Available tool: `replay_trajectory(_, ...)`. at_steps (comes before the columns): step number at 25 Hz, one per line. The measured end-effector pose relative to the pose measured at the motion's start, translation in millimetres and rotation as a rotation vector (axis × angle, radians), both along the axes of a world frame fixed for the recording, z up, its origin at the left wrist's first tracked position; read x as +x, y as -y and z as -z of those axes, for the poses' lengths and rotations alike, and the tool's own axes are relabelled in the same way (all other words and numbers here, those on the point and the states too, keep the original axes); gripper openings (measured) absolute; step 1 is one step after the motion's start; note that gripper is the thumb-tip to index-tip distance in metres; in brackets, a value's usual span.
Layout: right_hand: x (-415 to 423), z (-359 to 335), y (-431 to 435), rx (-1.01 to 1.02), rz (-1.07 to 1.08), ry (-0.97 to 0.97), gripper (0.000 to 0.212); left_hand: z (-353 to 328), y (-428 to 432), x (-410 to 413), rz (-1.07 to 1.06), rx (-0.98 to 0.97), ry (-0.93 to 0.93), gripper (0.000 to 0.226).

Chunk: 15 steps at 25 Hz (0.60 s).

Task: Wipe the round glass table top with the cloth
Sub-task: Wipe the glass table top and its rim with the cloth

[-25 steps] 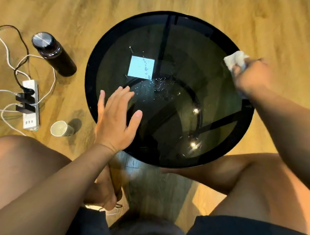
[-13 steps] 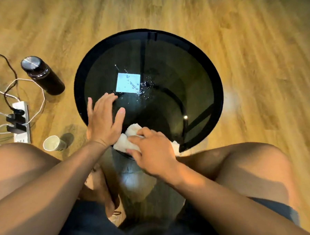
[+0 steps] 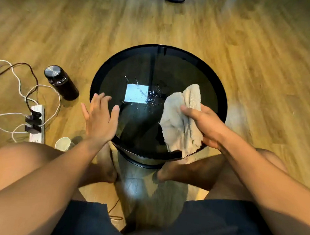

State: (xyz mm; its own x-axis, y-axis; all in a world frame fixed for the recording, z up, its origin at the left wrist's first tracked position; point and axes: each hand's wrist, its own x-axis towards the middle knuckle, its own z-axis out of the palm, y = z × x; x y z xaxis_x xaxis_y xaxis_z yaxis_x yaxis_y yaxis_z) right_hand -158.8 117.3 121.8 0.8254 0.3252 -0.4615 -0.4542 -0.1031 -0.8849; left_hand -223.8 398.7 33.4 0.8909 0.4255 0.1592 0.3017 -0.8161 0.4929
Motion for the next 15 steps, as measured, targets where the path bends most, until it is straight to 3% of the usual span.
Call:
replay_trajectory(3, -3, 8, -19, -0.157, -0.255, -0.009, 0.022, 3, -6, 20, 0.0, -0.009, -0.023, 0.051)
replay_trajectory(5, -5, 16, -28, -0.244, -0.377, 0.041, 0.025, 7, -7, 24, 0.003, -0.046, 0.006, 0.05)
replay_trajectory(7, -4, 24, -27, -0.492, -0.426, 0.296, 0.032, 10, -6, 23, 0.002, -0.142, 0.138, 0.047)
replay_trajectory(9, -11, 34, -16, -0.835, -0.372, 0.702, 0.047, 12, -2, 22, -0.051, -0.238, 0.282, 0.042)
replay_trajectory(10, -21, 40, -11, -0.9, -0.454, 0.842, 0.051, 12, -3, 21, -0.104, -0.278, 0.328, 0.041)
replay_trajectory(13, -58, 65, -8, -0.981, -0.867, 0.953, 0.054, 9, -4, 19, -0.179, -0.384, 0.395, 0.046)
replay_trajectory(15, -63, 77, -17, -1.026, -0.905, 0.988, 0.055, 9, -4, 19, -0.166, -0.425, 0.425, 0.05)
